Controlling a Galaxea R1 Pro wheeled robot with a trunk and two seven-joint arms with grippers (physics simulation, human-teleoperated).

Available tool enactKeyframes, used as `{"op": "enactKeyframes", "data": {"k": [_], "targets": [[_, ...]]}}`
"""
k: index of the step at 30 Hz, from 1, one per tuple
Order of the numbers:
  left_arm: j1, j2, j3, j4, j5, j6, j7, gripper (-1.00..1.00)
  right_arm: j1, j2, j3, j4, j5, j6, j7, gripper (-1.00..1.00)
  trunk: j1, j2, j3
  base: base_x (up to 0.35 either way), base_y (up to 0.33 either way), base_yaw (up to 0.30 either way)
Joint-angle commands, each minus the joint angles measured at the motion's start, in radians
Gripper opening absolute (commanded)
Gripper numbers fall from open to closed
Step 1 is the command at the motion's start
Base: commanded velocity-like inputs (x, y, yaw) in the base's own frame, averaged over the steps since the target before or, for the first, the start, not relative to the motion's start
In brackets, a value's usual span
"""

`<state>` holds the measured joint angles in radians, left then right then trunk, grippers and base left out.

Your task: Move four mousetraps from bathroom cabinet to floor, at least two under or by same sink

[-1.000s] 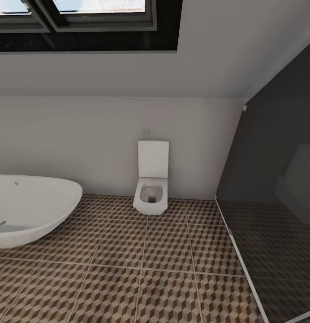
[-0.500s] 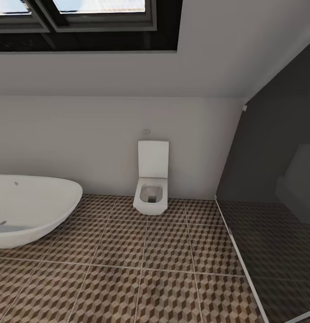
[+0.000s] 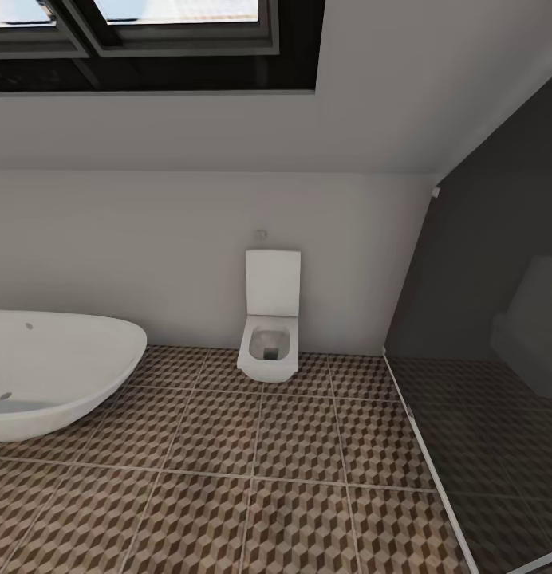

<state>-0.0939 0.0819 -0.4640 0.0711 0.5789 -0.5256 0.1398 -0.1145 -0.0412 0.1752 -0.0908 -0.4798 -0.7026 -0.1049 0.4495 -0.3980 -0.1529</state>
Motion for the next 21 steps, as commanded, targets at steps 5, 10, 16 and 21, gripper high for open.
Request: {"op": "enactKeyframes", "data": {"k": [5,10,16,21], "targets": [[-0.001,-0.001,-0.007,0.003,-0.002,-0.004,0.006,-1.00,-0.001,0.000,0.009,-0.001,-0.002,-0.001,-0.009,-1.00,0.001,-0.002,-0.002,0.000,0.000,0.000],[-0.001,-0.001,-0.007,0.003,-0.002,-0.004,0.006,-1.00,-0.001,0.000,0.009,-0.001,-0.002,-0.001,-0.009,-1.00,0.001,-0.002,-0.002,0.000,0.000,0.000],[-0.001,-0.001,-0.007,0.003,-0.002,-0.003,0.006,-1.00,-0.001,0.000,0.009,-0.001,-0.002,-0.001,-0.009,-1.00,0.001,-0.002,-0.002,0.000,0.000,0.000],[-0.001,-0.001,-0.007,0.003,-0.002,-0.003,0.006,-1.00,-0.001,0.000,0.009,-0.001,-0.002,-0.001,-0.009,-1.00,0.001,-0.002,-0.002,0.000,0.000,0.000]]}}
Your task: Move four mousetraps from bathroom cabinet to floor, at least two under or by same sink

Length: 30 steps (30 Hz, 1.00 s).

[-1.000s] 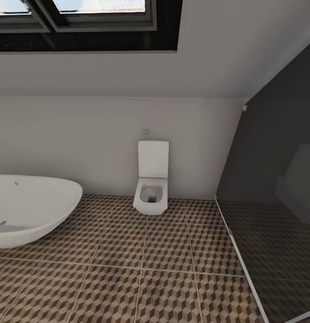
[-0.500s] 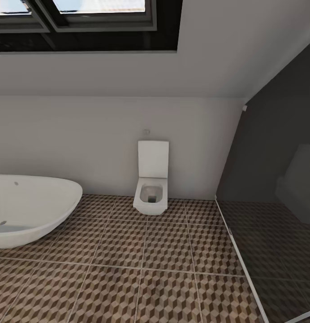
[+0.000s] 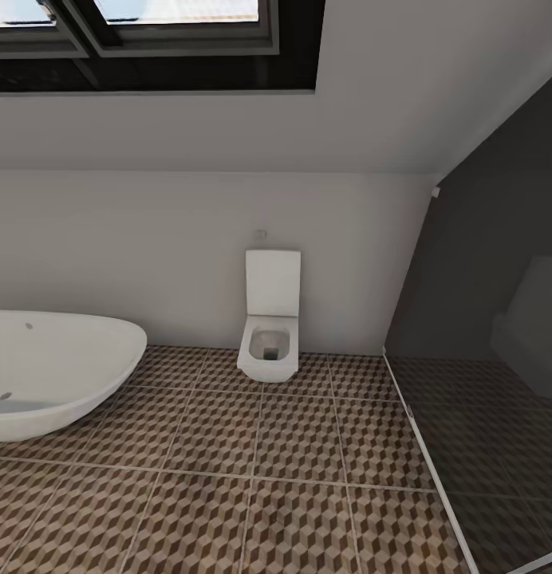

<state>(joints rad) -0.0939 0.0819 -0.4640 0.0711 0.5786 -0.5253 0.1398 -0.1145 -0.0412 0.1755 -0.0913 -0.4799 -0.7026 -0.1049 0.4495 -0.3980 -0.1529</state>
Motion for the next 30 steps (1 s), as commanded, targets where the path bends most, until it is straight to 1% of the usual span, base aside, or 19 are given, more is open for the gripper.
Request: {"op": "enactKeyframes", "data": {"k": [1,30], "targets": [[-0.001,-0.001,-0.007,0.003,-0.002,-0.004,0.006,-1.00,-0.001,0.000,0.009,0.000,-0.002,-0.001,-0.009,-1.00,0.001,-0.002,-0.002,0.000,0.000,0.000],[-0.001,-0.001,-0.007,0.003,-0.002,-0.004,0.006,-1.00,-0.001,0.000,0.009,0.000,-0.002,-0.001,-0.009,-1.00,0.001,-0.002,-0.002,0.000,0.000,0.000]]}}
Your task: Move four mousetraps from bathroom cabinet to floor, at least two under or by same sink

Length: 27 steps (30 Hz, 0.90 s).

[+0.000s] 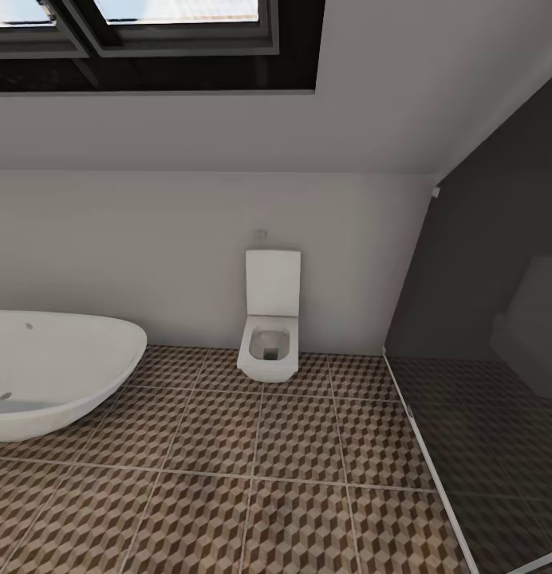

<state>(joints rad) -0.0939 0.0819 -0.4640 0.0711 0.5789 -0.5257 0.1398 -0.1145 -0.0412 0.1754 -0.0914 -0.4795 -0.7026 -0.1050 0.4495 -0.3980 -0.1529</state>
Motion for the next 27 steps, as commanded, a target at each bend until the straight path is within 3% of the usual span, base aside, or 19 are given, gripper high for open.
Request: {"op": "enactKeyframes", "data": {"k": [1,27], "targets": [[-0.001,-0.001,-0.007,0.003,-0.002,-0.003,0.006,-1.00,-0.001,0.000,0.009,0.000,-0.002,-0.002,-0.009,-1.00,0.001,-0.002,-0.002,0.000,0.000,0.000],[-0.001,-0.001,-0.007,0.003,-0.002,-0.003,0.006,-1.00,-0.001,0.000,0.009,0.000,-0.003,-0.002,-0.009,-1.00,0.001,-0.002,-0.002,0.000,0.000,0.000]]}}
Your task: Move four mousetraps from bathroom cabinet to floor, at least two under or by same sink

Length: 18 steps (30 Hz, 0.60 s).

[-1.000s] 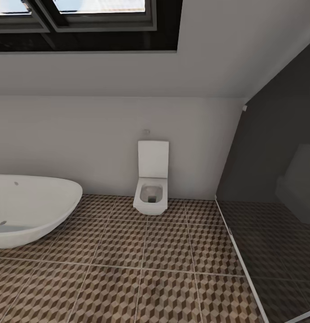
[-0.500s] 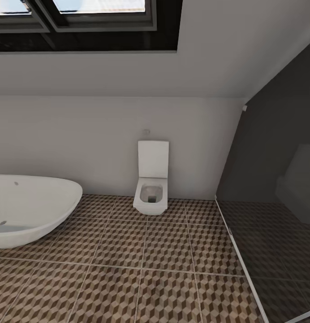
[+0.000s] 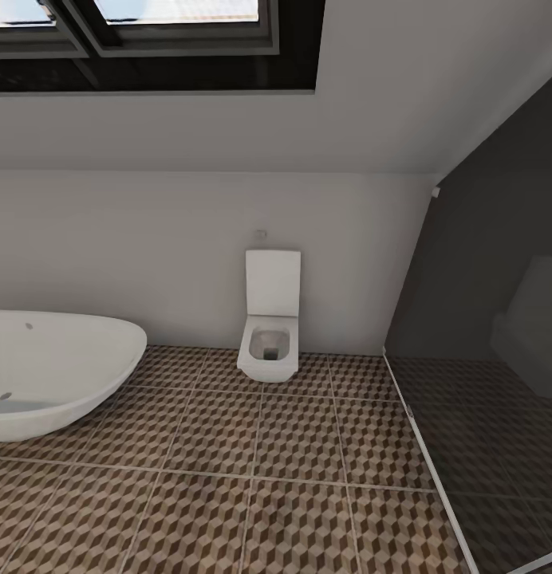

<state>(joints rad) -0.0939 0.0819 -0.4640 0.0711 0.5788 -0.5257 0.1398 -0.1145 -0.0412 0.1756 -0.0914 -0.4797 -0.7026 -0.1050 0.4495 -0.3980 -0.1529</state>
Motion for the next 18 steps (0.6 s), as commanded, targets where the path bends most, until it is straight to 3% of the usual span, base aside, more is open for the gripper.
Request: {"op": "enactKeyframes", "data": {"k": [1,18], "targets": [[-0.001,-0.001,-0.007,0.003,-0.002,-0.003,0.006,-1.00,-0.001,0.000,0.009,0.000,-0.002,-0.002,-0.009,-1.00,0.001,-0.002,-0.002,0.000,0.000,0.000],[-0.001,-0.001,-0.007,0.003,-0.003,-0.003,0.006,-1.00,-0.001,0.000,0.009,0.000,-0.002,-0.002,-0.009,-1.00,0.001,-0.002,-0.002,0.000,0.000,0.000]]}}
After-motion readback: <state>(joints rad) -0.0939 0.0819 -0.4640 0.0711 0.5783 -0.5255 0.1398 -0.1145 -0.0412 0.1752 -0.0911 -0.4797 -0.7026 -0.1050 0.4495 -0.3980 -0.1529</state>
